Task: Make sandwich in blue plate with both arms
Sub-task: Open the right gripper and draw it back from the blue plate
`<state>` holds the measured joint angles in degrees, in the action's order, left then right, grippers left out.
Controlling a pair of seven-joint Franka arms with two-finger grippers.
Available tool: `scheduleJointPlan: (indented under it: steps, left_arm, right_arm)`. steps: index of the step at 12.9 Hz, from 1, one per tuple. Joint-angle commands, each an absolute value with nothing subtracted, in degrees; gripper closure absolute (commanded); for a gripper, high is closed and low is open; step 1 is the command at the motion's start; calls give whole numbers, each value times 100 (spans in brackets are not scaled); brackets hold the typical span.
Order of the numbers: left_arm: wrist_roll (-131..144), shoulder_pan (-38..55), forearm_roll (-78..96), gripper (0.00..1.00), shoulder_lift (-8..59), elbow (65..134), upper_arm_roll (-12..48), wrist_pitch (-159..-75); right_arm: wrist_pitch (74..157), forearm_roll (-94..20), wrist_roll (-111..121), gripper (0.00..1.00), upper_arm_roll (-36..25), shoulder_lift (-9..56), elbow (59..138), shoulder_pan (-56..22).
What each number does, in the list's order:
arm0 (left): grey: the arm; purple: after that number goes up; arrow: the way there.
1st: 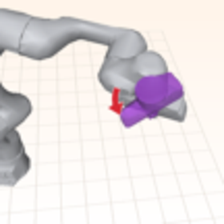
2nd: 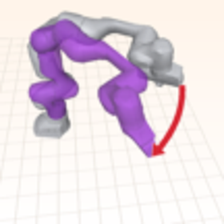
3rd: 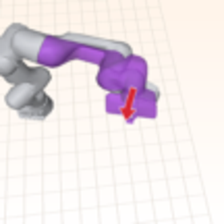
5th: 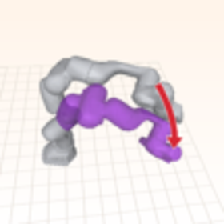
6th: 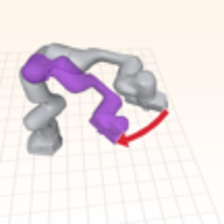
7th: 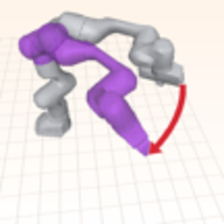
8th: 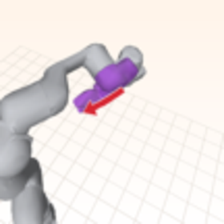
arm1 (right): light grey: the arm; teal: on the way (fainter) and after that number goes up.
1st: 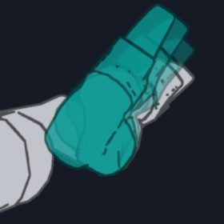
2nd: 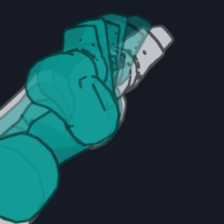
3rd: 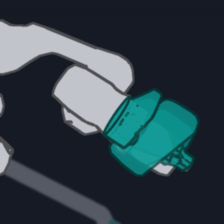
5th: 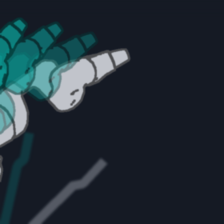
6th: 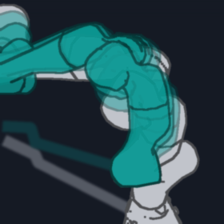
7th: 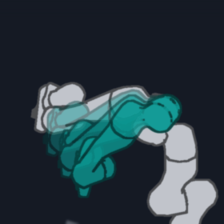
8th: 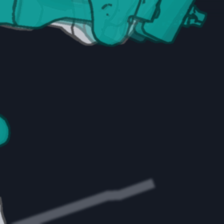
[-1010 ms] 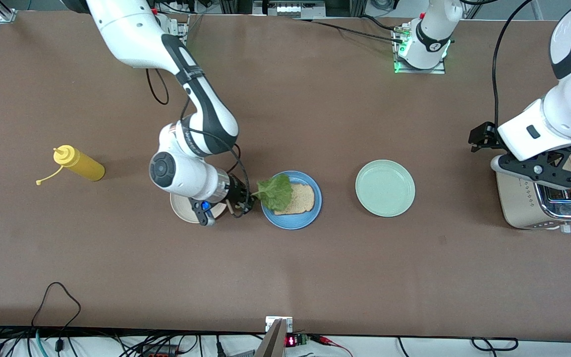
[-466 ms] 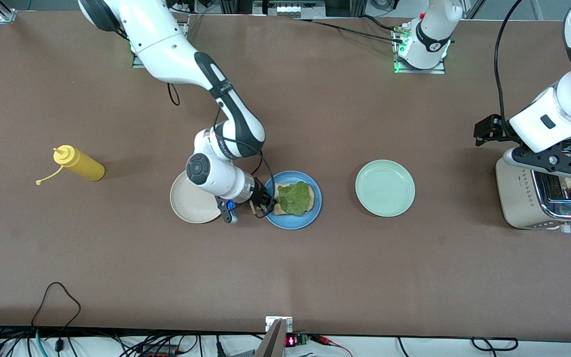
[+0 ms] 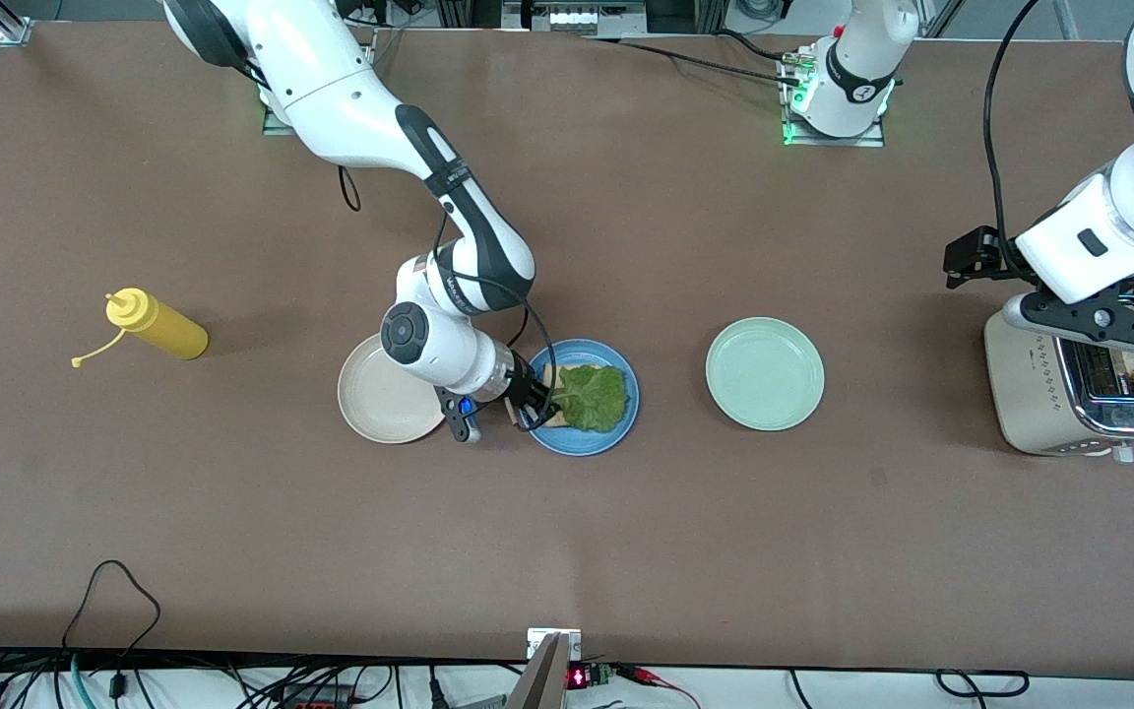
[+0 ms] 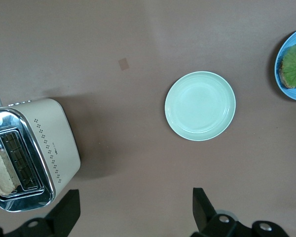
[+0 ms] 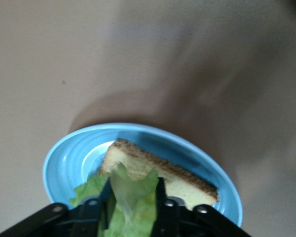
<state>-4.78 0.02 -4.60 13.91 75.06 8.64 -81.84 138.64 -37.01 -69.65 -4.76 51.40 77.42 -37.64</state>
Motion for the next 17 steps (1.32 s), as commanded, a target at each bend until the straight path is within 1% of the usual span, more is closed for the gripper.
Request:
scheduleJointPlan:
  steps: [1, 3, 4, 8, 11, 15, 16, 17]
  left_arm:
    - [-448, -53, -387, 0, 1354, 7479, 896, -8086]
    - [-448, -70, -387, 0, 1354, 7479, 896, -8016]
    - [-448, -70, -387, 0, 1354, 7471, 896, -7990]
    - [-440, -70, -378, 0, 1354, 7462, 896, -7989]
    - [-422, -62, -378, 0, 1354, 7444, 914, -7998]
    - [-422, -62, -378, 0, 1362, 7436, 932, -8007]
    - [-422, -53, -378, 0, 1354, 7436, 932, -8007]
    - [-413, -53, -378, 0, 1354, 7444, 940, -7998]
  right_arm:
    - [13327, -3639, -6900, 0, -589, 4975, 7682, -3727]
    - [12616, -3210, -6637, 0, -659, 4555, 7682, -3491]
    - [12090, -3060, -6401, 0, -668, 4300, 7682, -3272]
    - [10296, -2691, -5013, 0, -668, 3465, 7682, -2428]
    - [9109, -2032, -3801, 0, -668, 2937, 7699, -1935]
    - [8071, -1443, -2273, 0, -668, 2392, 7778, -1364]
    - [7999, -1398, -1928, 0, -668, 2217, 7961, -1232]
    - [7998, -1258, -1498, 0, -668, 1884, 8320, -1109]
